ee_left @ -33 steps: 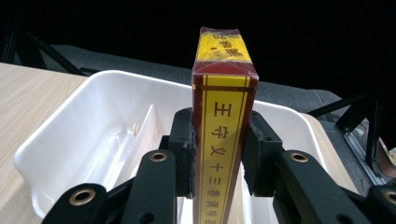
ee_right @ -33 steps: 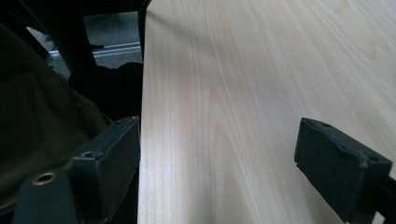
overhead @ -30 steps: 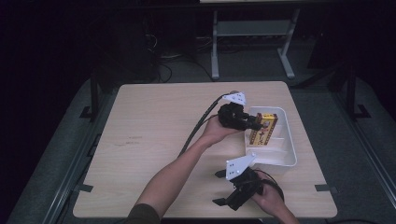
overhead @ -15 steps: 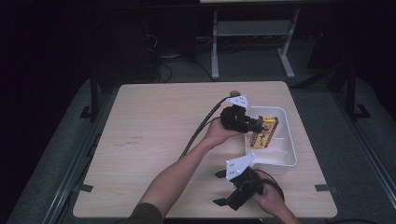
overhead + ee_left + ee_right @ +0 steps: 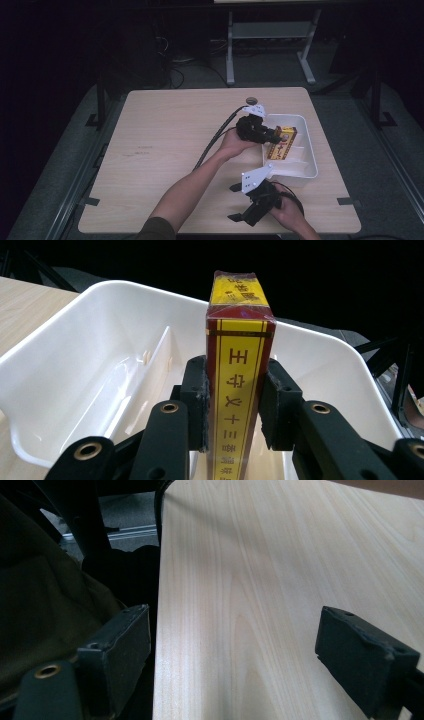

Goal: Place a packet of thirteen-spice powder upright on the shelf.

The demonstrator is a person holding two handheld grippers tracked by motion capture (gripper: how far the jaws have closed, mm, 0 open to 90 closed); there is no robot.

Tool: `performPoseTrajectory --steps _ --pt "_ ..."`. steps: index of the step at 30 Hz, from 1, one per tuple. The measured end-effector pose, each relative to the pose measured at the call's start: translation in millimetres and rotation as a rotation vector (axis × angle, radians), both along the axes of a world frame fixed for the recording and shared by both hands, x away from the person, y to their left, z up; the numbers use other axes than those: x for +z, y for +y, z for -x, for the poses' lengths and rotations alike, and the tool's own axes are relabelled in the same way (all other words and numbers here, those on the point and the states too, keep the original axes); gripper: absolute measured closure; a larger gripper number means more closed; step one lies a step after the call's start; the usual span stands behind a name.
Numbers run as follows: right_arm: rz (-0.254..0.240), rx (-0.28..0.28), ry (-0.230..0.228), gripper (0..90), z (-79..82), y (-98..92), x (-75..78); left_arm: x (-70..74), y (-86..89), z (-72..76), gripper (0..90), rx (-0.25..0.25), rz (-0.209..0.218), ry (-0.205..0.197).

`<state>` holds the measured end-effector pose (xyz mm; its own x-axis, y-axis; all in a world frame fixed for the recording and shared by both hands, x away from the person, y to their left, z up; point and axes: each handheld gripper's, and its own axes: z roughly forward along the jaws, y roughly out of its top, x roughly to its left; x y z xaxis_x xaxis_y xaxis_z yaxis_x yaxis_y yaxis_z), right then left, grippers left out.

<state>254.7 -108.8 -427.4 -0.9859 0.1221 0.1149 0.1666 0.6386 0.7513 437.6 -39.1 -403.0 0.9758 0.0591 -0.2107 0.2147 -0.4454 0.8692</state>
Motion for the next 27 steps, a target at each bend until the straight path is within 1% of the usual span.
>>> performPoseTrajectory --steps 9,16,18,23,26,27 --pt "-0.002 0.005 0.004 13.5 0.5 0.2 -0.4 -5.0 -1.9 1.5 68.0 0.0 -0.002 -0.002" --pt "-0.002 0.008 0.006 13.5 0.6 0.4 -0.6 -9.2 -4.2 1.9 67.9 -0.004 -0.016 -0.005" --pt "-0.004 0.007 0.008 13.5 0.5 0.0 -0.6 -9.9 -4.5 2.1 67.9 -0.003 -0.014 -0.004" --pt "-0.002 0.011 0.009 13.5 0.5 0.3 -1.4 -11.9 -5.6 4.0 67.8 -0.009 -0.027 -0.028" --pt "-0.003 0.009 0.009 13.5 0.8 0.0 -1.0 -13.6 -4.8 4.7 67.7 -0.012 -0.037 -0.036" --pt "-0.003 0.008 0.009 13.5 0.7 -0.1 -1.1 -14.3 -4.4 5.0 67.7 -0.009 -0.037 -0.031"
